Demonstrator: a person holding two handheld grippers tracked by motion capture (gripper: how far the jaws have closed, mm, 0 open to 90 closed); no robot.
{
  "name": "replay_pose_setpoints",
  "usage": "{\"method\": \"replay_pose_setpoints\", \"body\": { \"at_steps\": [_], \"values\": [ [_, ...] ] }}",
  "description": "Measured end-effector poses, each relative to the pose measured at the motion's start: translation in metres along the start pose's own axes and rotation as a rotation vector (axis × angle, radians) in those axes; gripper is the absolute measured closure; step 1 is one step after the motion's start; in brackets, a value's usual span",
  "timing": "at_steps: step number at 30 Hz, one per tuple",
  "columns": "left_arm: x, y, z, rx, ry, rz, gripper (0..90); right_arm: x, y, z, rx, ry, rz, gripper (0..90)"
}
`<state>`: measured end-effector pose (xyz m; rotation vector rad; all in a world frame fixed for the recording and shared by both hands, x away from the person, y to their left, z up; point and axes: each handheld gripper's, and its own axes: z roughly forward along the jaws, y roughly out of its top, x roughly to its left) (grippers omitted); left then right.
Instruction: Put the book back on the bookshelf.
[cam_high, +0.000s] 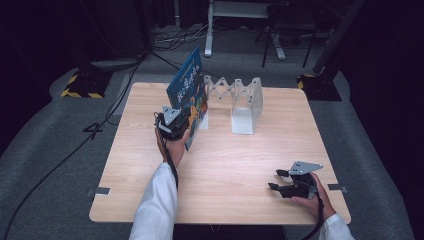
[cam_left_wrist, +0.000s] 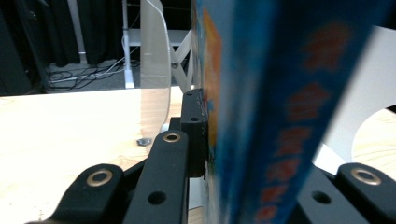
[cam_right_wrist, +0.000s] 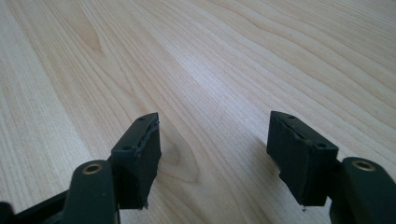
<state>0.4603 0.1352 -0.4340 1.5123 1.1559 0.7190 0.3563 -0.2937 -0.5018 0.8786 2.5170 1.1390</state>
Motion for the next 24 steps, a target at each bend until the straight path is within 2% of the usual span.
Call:
{"method": "replay_pose_setpoints", "body": {
  "at_steps": [7,10,24],
  "values": [
    [0.009,-0.004,0.000,0.006,-0.003,-0.011,78.4,0.000,0.000,0.000,0.000,-0.002,0.000,35.5],
    [0.013,-0.009,0.000,0.015,-0.024,-0.033,76.5,0.000,0.000,0.000,0.001,-0.003,-0.002,35.5],
    [0.001,-0.025,0.000,0.014,-0.028,-0.008,71.7,0.001,0.000,0.001,0.002,-0.010,-0.009,35.5]
  ]
}}
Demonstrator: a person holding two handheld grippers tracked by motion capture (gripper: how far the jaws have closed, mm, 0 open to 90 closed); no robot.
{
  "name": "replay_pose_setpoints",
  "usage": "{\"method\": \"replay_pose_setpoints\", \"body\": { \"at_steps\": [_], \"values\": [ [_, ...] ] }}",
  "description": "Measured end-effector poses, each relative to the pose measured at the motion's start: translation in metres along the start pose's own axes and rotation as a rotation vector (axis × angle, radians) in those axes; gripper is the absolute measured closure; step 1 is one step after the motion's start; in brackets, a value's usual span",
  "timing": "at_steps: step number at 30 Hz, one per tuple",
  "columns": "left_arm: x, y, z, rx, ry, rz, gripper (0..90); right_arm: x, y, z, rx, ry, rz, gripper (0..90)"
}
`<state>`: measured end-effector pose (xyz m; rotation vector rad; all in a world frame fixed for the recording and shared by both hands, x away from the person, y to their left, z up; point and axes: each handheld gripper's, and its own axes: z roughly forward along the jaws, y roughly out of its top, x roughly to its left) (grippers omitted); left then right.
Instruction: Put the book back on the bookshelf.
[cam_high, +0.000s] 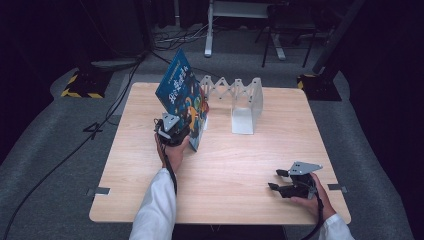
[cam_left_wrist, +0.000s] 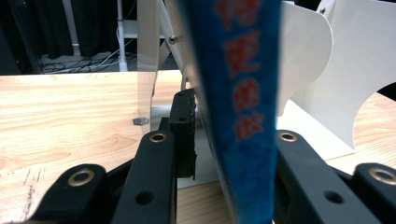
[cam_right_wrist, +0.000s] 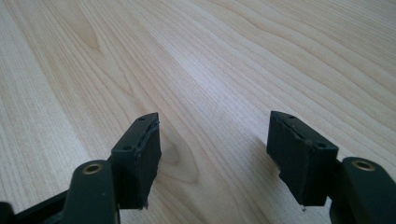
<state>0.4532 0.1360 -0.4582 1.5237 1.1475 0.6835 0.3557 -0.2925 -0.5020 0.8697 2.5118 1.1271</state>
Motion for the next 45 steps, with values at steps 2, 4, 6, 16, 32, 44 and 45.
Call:
{"method": "replay_pose_setpoints", "body": {
  "at_steps": [2,4,6,16,32,44,45],
  "values": [
    [-0.003,-0.002,0.001,0.002,0.000,-0.001,70.4,0.000,0.000,0.000,-0.001,0.000,0.000,35.5],
    [-0.007,-0.004,0.001,0.001,-0.004,0.000,69.2,0.000,0.000,0.000,-0.001,0.001,0.000,35.5],
    [-0.010,-0.007,0.002,0.004,-0.011,0.005,67.0,0.000,0.000,0.000,0.001,-0.002,-0.003,35.5],
    [-0.016,-0.010,0.005,0.018,-0.029,0.007,62.6,0.000,0.000,0.000,0.003,-0.003,-0.006,35.6],
    [-0.014,-0.002,-0.004,0.038,-0.029,0.045,56.5,0.000,0.000,0.000,0.001,-0.004,-0.003,35.5],
    [-0.011,0.009,-0.020,0.064,-0.066,0.124,51.3,-0.002,0.000,0.000,-0.001,-0.001,0.019,35.2],
    [-0.010,0.010,-0.022,0.058,-0.072,0.127,51.4,-0.002,0.000,0.000,0.000,0.001,0.020,35.0]
  ]
}}
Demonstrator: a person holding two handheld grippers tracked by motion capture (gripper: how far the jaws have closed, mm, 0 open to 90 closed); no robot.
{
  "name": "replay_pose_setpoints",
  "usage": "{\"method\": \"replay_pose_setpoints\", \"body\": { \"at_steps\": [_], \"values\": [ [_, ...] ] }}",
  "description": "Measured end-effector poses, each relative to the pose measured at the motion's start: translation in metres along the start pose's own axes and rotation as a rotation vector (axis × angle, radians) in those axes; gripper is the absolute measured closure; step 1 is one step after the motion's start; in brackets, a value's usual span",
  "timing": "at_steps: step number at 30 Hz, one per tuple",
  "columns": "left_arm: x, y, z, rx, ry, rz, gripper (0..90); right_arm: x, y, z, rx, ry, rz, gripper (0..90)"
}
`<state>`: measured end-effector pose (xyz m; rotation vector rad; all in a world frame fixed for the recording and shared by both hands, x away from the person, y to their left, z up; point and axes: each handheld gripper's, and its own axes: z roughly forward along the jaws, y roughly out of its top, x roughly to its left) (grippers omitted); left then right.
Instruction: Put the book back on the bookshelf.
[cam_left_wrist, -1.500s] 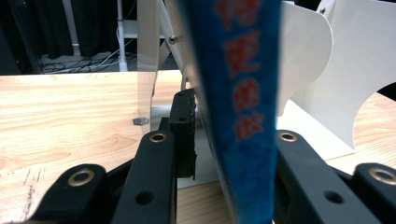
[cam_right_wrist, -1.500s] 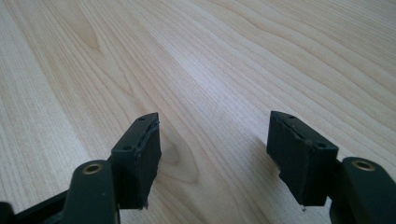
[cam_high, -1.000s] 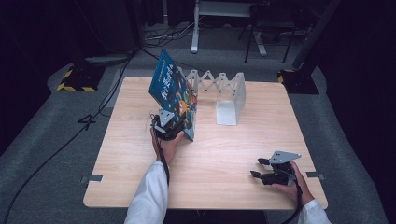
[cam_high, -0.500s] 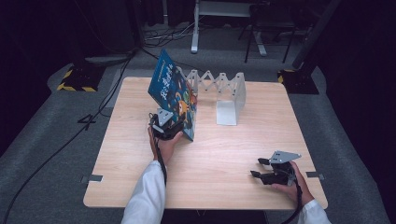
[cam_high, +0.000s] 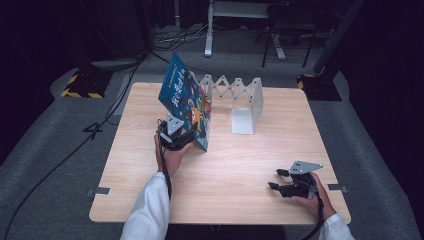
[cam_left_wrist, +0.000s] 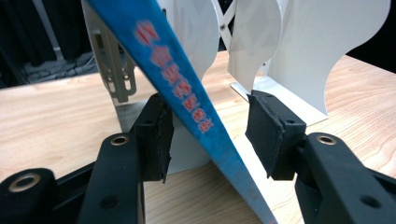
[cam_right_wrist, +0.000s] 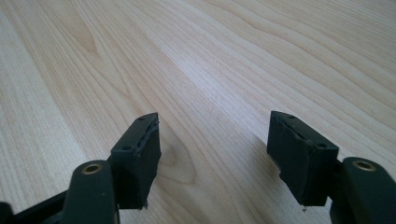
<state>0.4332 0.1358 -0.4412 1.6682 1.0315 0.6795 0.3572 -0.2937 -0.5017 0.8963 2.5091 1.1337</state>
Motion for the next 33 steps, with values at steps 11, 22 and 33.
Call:
{"method": "replay_pose_setpoints", "body": {
  "at_steps": [11,22,33],
  "values": [
    [0.006,0.004,-0.013,0.031,-0.036,0.063,48.7,0.000,0.001,0.000,0.006,-0.004,0.005,33.4],
    [0.007,0.007,-0.024,0.085,-0.064,0.104,37.7,-0.004,0.003,-0.002,0.024,-0.016,0.048,29.6],
    [0.001,0.009,-0.036,0.205,-0.101,0.189,25.0,-0.001,0.013,-0.016,0.032,-0.105,0.002,25.6]
  ]
}}
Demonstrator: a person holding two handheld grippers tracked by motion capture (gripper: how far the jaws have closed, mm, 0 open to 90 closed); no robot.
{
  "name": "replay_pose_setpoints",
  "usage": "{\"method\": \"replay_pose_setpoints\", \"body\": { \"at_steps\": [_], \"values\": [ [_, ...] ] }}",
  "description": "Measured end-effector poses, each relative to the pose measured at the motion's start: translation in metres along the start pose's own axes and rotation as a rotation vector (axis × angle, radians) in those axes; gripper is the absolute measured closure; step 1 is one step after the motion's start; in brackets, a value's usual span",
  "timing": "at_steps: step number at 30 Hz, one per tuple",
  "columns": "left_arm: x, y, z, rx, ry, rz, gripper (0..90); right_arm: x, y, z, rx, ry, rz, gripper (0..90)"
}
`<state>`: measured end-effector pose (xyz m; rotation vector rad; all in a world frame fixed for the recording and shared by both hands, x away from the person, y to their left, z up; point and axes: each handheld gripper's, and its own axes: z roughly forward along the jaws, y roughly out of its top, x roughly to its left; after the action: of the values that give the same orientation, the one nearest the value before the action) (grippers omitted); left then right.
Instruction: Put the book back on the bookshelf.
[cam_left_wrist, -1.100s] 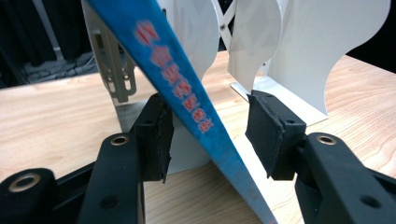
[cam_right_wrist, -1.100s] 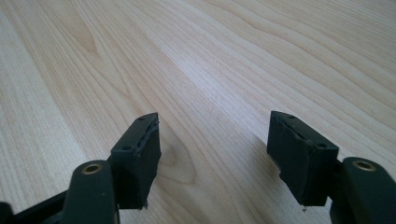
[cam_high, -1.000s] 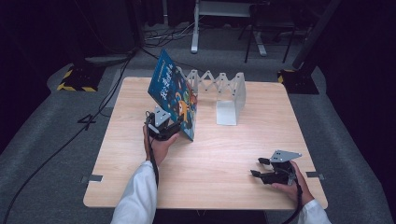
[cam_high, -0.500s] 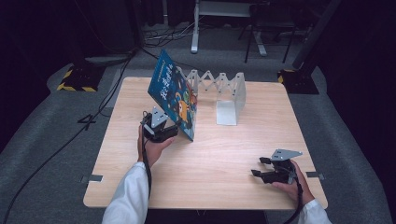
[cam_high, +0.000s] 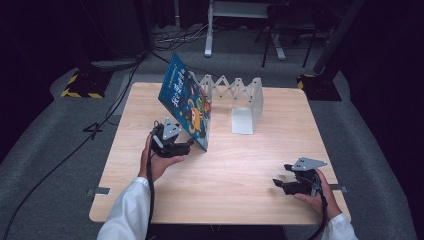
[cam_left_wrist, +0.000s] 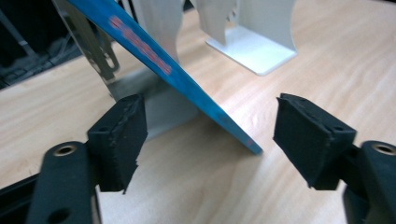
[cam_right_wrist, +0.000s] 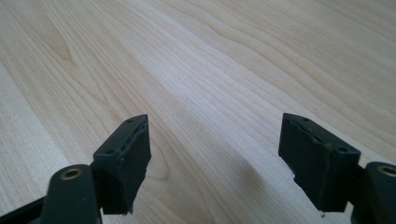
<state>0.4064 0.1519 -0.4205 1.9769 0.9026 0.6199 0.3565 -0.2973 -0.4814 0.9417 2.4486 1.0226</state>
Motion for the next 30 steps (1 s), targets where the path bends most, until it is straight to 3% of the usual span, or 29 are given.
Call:
{"method": "replay_pose_setpoints", "body": {
  "at_steps": [3,4,8,10,11,16,20,23,30],
  "values": [
    [-0.002,-0.001,-0.002,0.036,-0.005,0.015,22.3,0.001,0.002,-0.003,-0.003,-0.014,-0.007,25.1],
    [-0.003,-0.002,-0.003,0.046,-0.029,0.024,22.3,0.001,0.003,-0.004,-0.006,-0.027,-0.014,24.9],
    [-0.009,-0.007,-0.011,0.069,-0.039,0.097,17.7,0.003,0.006,-0.009,-0.013,-0.046,-0.020,24.4],
    [-0.010,-0.008,-0.012,0.069,-0.043,0.105,17.5,0.003,0.006,-0.010,-0.015,-0.048,-0.022,24.4],
    [-0.012,-0.010,-0.015,0.093,-0.045,0.140,17.5,0.003,0.007,-0.011,-0.016,-0.055,-0.024,24.4],
    [-0.016,-0.015,-0.022,0.126,-0.029,0.186,17.9,0.006,0.007,-0.013,-0.014,-0.069,-0.033,24.4],
    [-0.021,-0.025,-0.033,0.154,-0.002,0.251,19.1,0.007,0.006,-0.016,-0.009,-0.077,-0.047,24.6],
    [-0.023,-0.030,-0.036,0.170,0.007,0.276,19.6,0.007,0.005,-0.018,-0.006,-0.082,-0.049,24.8],
    [-0.021,-0.053,-0.053,0.198,0.044,0.278,18.6,0.005,-0.003,-0.026,-0.019,-0.107,-0.040,25.5]
  ]
}}
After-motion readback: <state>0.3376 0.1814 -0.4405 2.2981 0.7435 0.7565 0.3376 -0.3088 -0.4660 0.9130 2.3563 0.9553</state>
